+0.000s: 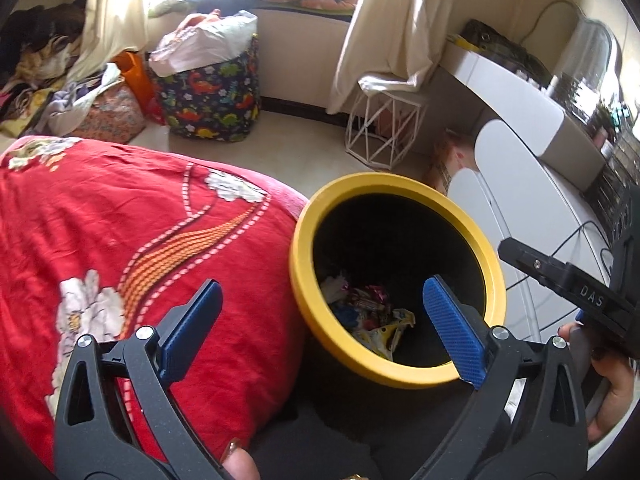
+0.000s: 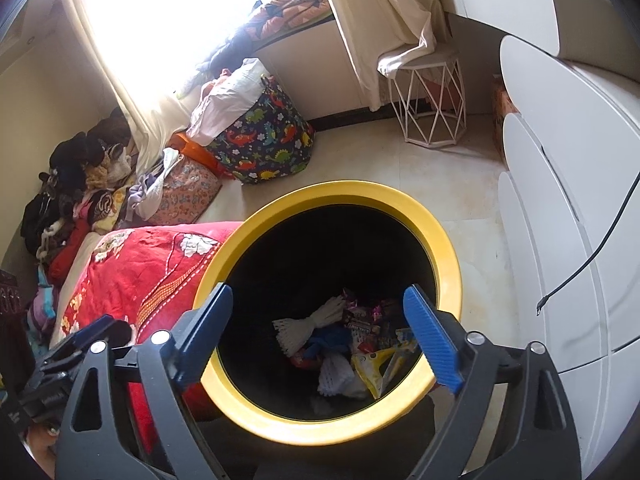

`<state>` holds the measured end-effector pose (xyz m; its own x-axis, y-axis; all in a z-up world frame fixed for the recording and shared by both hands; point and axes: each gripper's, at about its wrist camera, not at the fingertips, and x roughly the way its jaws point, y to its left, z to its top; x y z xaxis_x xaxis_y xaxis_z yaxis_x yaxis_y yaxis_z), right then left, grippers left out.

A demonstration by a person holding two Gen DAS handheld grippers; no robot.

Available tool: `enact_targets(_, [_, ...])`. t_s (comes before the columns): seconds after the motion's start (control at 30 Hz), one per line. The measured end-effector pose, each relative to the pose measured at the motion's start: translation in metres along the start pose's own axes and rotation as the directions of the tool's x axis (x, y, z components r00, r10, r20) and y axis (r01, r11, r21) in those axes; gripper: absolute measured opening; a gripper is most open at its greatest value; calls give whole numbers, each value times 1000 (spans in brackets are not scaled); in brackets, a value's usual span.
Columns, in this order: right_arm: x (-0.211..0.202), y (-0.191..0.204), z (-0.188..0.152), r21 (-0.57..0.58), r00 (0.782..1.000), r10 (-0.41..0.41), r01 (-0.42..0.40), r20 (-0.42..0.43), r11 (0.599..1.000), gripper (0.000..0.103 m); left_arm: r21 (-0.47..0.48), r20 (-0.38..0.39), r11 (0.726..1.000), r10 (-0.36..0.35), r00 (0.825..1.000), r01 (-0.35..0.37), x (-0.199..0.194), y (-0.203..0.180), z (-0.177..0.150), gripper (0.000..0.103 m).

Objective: Collect trash

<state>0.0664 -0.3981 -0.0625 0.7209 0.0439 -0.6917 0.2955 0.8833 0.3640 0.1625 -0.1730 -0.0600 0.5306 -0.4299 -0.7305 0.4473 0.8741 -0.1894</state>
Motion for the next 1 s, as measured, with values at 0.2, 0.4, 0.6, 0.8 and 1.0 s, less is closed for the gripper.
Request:
enact_targets(0.2, [-9, 21, -6, -68, 1000, 8, -6, 25, 998, 91, -41, 47, 999, 34, 998, -32, -25, 17, -2, 92])
enact_targets(0.4, [-23, 52, -15, -164, 997, 37, -25, 66, 986, 96, -78, 114, 994, 84, 990, -75, -55, 31, -7, 92])
enact_targets(0.6, [-36, 81, -28, -245, 992, 77, -51, 100, 968, 97, -106, 171, 986, 146, 974, -129, -87, 44, -19, 92])
enact_targets(0.8, [-51, 102, -37, -291, 981, 127, -79, 147, 953, 97, -129, 214, 973, 215, 953, -190, -112, 53, -37, 92])
enact_targets(1.0, [-75, 114, -50, -312, 956, 177, -99, 233, 945, 97, -131, 254, 962, 266, 930, -239, -134, 59, -54, 92])
